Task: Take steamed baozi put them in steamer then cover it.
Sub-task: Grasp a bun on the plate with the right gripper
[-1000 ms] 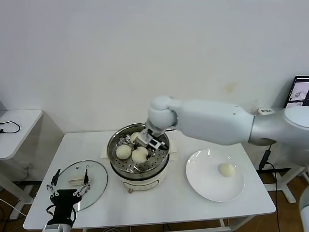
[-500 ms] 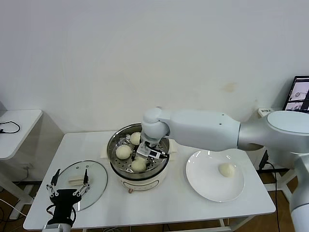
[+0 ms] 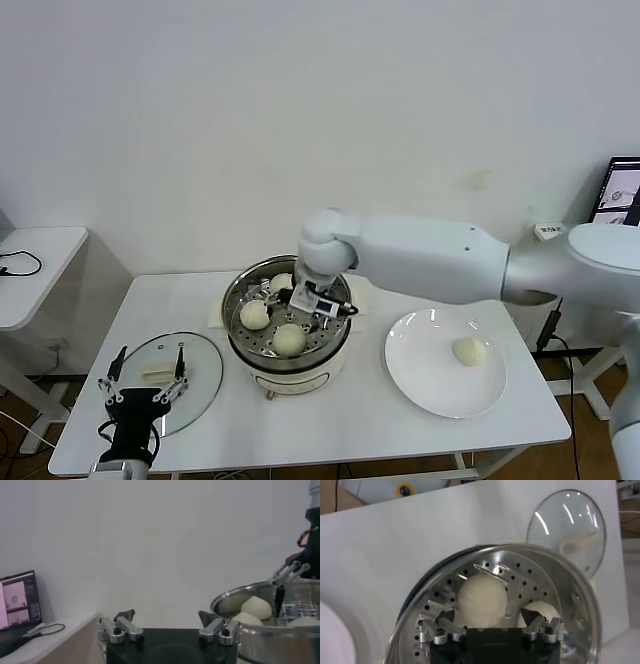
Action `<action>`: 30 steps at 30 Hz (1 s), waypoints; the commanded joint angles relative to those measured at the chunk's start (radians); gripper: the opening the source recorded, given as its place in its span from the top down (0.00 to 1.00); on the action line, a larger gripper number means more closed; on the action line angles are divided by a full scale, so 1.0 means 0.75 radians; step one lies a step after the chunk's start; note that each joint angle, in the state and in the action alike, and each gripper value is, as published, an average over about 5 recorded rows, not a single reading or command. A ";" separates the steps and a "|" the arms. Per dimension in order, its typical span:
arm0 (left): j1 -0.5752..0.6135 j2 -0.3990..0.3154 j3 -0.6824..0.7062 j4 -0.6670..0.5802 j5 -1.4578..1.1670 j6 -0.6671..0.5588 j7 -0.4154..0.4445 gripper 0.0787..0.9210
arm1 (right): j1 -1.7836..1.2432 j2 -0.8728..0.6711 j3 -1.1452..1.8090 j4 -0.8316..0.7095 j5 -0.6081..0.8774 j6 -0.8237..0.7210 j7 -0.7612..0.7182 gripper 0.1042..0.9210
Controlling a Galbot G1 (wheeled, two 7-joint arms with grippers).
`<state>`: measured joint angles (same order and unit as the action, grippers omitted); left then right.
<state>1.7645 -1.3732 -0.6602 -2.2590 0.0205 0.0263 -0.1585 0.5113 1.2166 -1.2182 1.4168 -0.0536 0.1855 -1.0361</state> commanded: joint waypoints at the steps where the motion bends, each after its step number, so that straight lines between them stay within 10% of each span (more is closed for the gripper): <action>1: -0.004 0.005 0.006 0.003 0.001 0.001 0.001 0.12 | 0.099 -0.193 0.061 0.012 0.177 -0.114 -0.059 0.12; 13: -0.026 0.036 0.069 0.010 0.018 0.004 0.004 0.12 | -0.022 -0.771 0.140 0.222 0.133 -0.632 -0.092 0.12; 30: -0.029 0.054 0.118 0.022 0.059 0.011 0.005 0.12 | -0.831 -1.147 0.612 0.261 -0.173 -0.653 -0.043 0.12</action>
<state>1.7432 -1.3328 -0.5805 -2.2451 0.0626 0.0344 -0.1555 0.1351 0.4991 -0.8951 1.6025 -0.1012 -0.2602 -1.0723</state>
